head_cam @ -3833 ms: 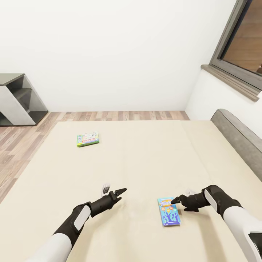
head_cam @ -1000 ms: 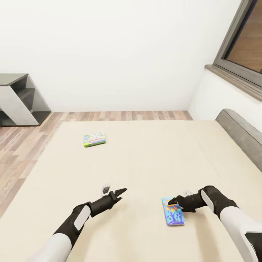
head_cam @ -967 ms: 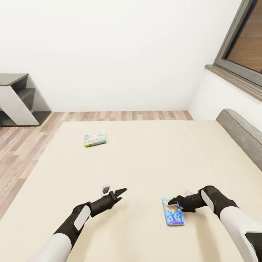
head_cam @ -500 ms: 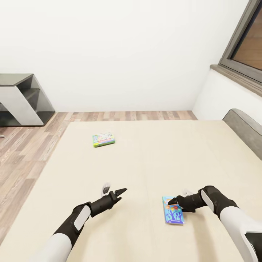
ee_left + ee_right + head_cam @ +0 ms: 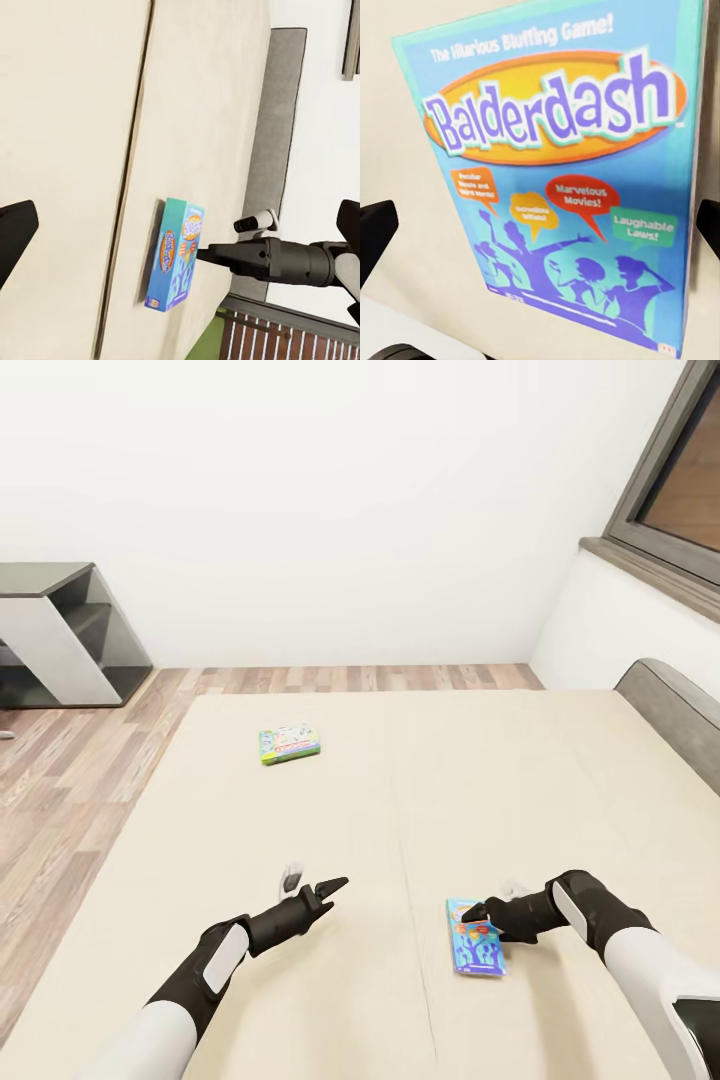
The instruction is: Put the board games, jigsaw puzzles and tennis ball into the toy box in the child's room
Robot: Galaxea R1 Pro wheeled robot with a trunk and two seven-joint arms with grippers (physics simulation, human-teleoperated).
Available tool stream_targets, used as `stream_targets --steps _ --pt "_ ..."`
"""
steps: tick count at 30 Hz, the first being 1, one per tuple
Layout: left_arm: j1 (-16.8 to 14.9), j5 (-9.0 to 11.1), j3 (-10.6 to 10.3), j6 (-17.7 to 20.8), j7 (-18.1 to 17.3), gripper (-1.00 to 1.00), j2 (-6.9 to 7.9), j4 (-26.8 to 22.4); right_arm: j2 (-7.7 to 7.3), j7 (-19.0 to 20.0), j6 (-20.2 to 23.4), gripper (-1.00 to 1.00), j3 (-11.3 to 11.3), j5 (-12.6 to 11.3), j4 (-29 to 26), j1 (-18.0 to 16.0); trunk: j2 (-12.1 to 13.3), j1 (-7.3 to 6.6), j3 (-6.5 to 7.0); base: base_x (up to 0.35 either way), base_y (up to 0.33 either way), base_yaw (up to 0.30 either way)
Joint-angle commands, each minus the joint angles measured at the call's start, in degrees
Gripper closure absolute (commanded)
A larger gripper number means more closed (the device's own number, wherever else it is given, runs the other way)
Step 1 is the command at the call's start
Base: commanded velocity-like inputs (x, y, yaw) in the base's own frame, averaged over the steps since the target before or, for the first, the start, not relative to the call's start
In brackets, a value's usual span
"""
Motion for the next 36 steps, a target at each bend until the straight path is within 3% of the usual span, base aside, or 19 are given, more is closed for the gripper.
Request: stream_targets --steps 1,16,36 --pt "-0.03 0.07 0.29 0.42 -0.12 -1.0 -0.05 0.01 -0.03 -0.2 0.43 -1.0 0.1 -0.57 -0.05 -0.02 -0.02 0.0 -0.04 0.0 0.011 0.0" --pt "-0.03 0.07 0.29 0.42 -0.12 -1.0 -0.05 0.01 -0.03 -0.2 0.43 -1.0 0.1 -0.59 -0.05 -0.03 -0.02 0.0 -0.04 0.0 0.048 0.0" --pt "-0.03 0.07 0.29 0.42 -0.11 -1.0 -0.05 0.01 -0.05 -0.12 0.43 -1.0 0.1 -0.64 -0.05 -0.03 -0.02 0.0 -0.04 0.0 0.248 0.0"
